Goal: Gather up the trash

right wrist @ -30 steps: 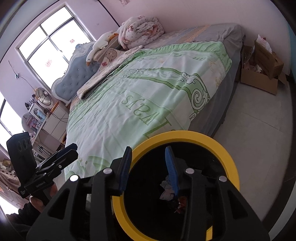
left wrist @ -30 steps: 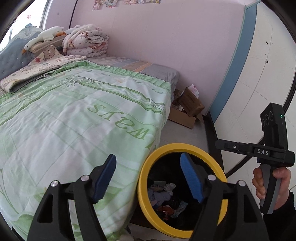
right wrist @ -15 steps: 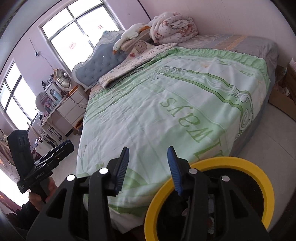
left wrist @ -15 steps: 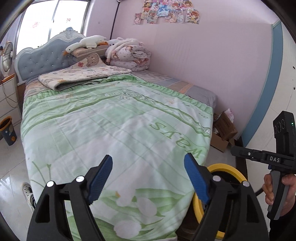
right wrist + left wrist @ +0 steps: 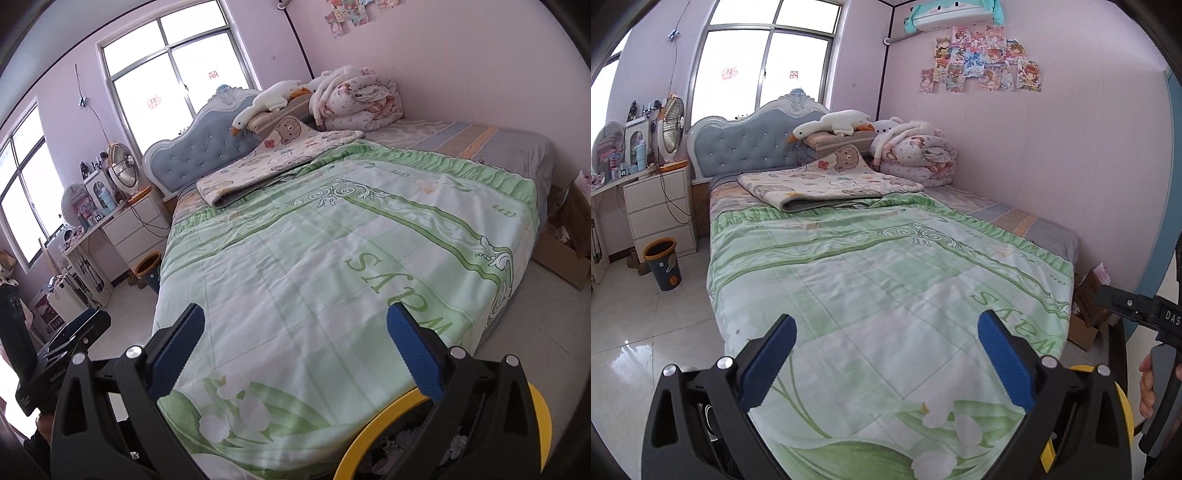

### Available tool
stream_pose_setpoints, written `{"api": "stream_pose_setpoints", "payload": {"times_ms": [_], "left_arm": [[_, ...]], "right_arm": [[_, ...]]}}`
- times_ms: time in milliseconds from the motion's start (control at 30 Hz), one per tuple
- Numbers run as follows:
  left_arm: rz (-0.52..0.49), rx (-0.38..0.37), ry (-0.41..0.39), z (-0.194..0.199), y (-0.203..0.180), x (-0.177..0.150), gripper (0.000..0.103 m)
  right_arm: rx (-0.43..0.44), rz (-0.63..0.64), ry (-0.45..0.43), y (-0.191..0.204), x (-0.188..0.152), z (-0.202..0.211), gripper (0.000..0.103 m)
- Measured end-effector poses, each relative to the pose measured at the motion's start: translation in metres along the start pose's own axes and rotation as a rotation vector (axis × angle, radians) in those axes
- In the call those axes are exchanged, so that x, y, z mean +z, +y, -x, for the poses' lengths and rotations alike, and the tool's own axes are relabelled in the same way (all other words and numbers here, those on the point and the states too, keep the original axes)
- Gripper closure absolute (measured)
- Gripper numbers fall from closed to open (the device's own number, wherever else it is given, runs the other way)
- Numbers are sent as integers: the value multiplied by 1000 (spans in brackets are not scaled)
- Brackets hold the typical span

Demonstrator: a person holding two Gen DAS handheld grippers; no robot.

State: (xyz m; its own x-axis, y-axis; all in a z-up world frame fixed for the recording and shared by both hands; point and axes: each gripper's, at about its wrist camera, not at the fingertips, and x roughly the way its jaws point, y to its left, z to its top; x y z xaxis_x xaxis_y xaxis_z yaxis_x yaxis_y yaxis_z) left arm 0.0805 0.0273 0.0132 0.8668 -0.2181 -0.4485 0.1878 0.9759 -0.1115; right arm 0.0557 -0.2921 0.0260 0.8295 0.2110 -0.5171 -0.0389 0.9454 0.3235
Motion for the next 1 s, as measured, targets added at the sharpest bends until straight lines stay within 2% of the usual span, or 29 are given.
{"api": "stream_pose_setpoints", "payload": {"times_ms": [167, 300, 467, 600, 733, 1000], "left_arm": [[22, 31, -43, 18, 11, -2, 8], [35, 59, -70, 32, 14, -7, 8], [26, 103, -122, 51, 13, -12, 8], [50, 102, -115, 58, 13, -12, 8], [58, 93, -110, 62, 13, -15, 8], [60, 84, -114, 63, 12, -17, 8]], "right_arm": [[-4, 24, -62, 18, -6, 7, 8], [-53, 65, -118, 34, -9, 14, 8], [-162, 173, -170, 57, -20, 17, 8], [-120, 216, -167, 69, -31, 14, 8], [-120, 219, -195, 74, -38, 19, 8], [-132, 188, -194, 65, -40, 20, 8]]}}
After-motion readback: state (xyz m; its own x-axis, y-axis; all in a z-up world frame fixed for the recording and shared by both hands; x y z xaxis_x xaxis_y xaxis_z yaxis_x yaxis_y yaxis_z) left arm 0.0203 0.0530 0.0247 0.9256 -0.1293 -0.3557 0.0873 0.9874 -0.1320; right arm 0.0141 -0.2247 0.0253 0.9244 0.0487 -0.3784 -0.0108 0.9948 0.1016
